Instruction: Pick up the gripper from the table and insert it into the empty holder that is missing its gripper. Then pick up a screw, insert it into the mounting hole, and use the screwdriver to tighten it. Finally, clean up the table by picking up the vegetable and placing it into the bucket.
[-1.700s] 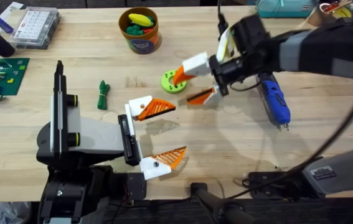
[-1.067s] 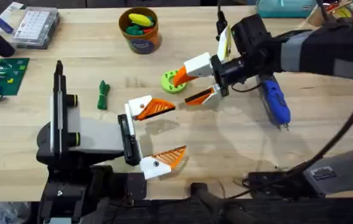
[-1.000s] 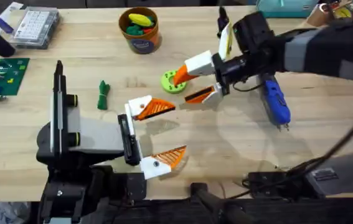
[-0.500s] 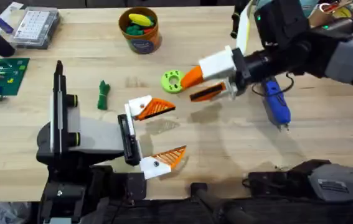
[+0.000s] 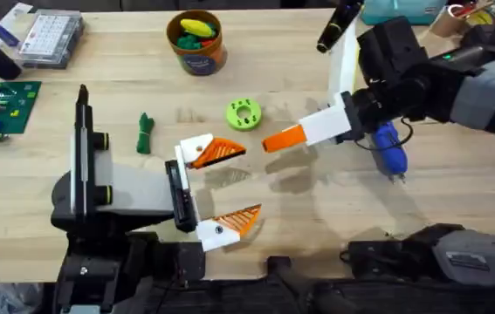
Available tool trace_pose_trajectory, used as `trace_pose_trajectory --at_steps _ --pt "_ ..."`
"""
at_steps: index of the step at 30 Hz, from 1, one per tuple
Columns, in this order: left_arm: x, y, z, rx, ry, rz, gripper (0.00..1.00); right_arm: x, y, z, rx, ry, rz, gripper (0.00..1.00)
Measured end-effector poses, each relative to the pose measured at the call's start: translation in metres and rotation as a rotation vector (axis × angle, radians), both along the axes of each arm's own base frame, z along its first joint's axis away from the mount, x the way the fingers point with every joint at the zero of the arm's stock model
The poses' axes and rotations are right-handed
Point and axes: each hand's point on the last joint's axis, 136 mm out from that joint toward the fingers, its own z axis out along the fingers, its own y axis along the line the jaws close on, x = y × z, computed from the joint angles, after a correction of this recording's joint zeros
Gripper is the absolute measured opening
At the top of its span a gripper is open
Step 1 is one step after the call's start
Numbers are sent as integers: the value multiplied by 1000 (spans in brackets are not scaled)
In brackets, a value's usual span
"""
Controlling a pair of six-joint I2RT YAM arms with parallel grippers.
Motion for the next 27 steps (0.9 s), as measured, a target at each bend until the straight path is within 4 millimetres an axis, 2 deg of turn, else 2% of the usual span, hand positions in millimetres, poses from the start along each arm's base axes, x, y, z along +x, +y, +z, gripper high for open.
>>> trace_pose_trajectory --at_steps 9,11,12,19,27 --pt "0 0 0 0 0 0 988 8 8 -22 11 40 27 977" --pt "0 0 0 0 0 0 988 11 13 -26 18 33 38 977" --pt "0 0 0 0 0 0 988 13 24 -28 33 14 62 977" --pt "0 0 0 0 0 0 988 10 48 -26 33 37 107 977" --pt "0 0 0 0 0 0 988 14 51 -26 -11 117 76 951"
